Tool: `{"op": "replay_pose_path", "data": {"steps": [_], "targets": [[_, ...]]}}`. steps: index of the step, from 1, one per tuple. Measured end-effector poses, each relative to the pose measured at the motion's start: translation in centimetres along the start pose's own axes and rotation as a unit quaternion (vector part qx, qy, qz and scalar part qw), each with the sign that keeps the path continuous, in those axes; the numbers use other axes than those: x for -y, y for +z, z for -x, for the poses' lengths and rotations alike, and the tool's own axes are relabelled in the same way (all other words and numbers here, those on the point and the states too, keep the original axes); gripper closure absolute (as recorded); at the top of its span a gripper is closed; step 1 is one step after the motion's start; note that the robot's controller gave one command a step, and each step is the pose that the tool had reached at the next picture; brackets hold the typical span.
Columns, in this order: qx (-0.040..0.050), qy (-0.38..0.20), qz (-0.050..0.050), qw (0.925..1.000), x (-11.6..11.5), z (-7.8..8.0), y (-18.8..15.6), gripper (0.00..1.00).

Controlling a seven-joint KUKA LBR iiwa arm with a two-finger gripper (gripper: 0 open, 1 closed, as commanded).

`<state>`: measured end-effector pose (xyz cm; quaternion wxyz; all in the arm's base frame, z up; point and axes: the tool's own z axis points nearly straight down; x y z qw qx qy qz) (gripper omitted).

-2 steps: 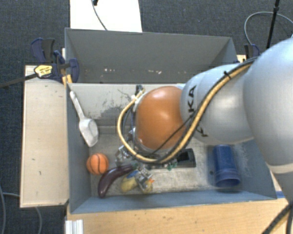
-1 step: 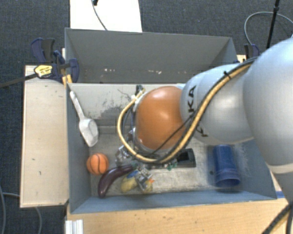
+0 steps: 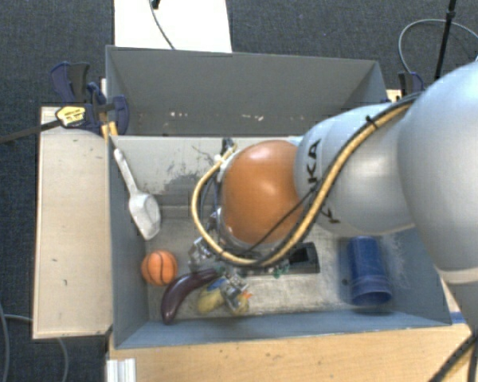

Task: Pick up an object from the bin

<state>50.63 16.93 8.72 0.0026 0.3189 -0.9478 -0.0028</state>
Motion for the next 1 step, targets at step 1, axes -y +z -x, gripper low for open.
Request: {"op": "replay_pose_path", "data": {"steps": [1], "targets": [[-0.0006,0.000,-0.001,1.0000,0.00,-0.16,-0.74,1.00]]}}
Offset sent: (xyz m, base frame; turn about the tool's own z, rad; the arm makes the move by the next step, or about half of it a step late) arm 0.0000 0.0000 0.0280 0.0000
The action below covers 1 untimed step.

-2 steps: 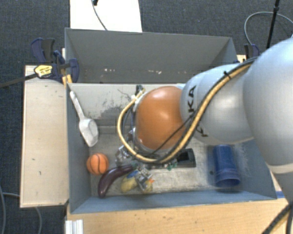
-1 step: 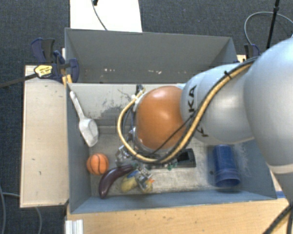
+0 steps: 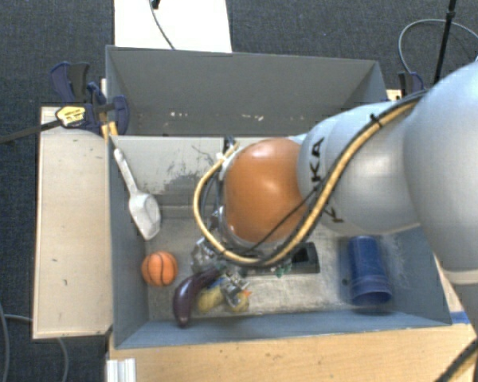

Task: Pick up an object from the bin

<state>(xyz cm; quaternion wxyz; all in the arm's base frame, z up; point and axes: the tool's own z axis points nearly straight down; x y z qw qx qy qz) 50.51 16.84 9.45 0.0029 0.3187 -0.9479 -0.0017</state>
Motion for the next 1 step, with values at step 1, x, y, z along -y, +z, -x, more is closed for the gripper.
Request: {"op": "replay_pose_path", "data": {"steps": [1], "targets": [[0.0047,0.001,-0.002,1.0000,0.10,0.11,-1.09,1.00]]}}
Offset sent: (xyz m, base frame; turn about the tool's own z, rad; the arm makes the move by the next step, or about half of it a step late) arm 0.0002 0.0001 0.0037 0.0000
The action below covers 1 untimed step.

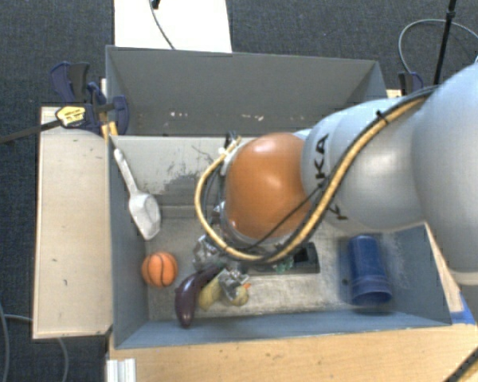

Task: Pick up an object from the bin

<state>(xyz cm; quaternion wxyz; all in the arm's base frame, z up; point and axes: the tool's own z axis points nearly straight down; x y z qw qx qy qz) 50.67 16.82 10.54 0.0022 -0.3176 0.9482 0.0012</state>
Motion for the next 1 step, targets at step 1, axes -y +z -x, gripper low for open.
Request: {"op": "replay_pose_path", "data": {"steps": [1], "targets": [[0.0025,0.001,-0.001,1.0000,0.03,0.14,-0.59,1.00]]}}
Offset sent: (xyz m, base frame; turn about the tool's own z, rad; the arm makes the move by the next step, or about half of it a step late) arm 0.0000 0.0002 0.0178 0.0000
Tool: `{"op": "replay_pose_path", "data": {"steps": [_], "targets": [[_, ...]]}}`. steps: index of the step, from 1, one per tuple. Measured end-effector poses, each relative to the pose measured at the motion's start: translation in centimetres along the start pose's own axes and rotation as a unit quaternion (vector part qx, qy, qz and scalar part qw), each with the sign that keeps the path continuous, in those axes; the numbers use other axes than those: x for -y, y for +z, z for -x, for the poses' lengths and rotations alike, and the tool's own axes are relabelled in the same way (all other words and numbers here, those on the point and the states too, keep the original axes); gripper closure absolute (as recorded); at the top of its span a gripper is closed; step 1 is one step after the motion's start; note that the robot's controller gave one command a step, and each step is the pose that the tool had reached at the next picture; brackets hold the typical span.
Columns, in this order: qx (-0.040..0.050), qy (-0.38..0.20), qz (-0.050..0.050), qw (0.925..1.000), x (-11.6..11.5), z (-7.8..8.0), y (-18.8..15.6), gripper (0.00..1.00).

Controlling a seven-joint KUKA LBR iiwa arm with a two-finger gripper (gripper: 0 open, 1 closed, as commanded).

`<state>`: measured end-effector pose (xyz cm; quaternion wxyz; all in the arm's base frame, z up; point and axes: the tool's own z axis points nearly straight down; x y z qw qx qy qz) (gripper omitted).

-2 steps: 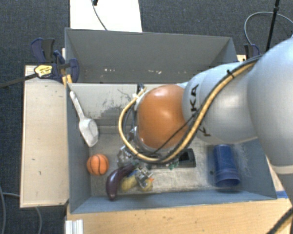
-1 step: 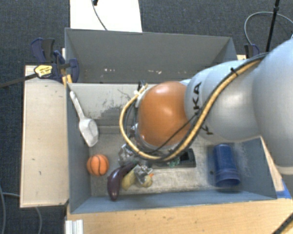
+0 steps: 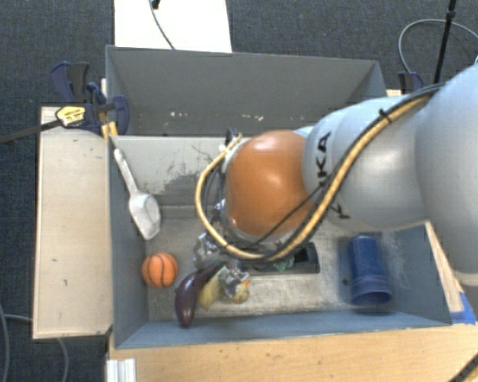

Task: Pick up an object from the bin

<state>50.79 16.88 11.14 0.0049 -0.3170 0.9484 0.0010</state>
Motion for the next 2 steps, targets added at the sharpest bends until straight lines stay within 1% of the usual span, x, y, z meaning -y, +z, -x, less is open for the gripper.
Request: {"op": "replay_pose_path", "data": {"steps": [2], "targets": [[0.0000,0.002,-0.001,1.0000,0.08,0.07,-0.80,1.00]]}}
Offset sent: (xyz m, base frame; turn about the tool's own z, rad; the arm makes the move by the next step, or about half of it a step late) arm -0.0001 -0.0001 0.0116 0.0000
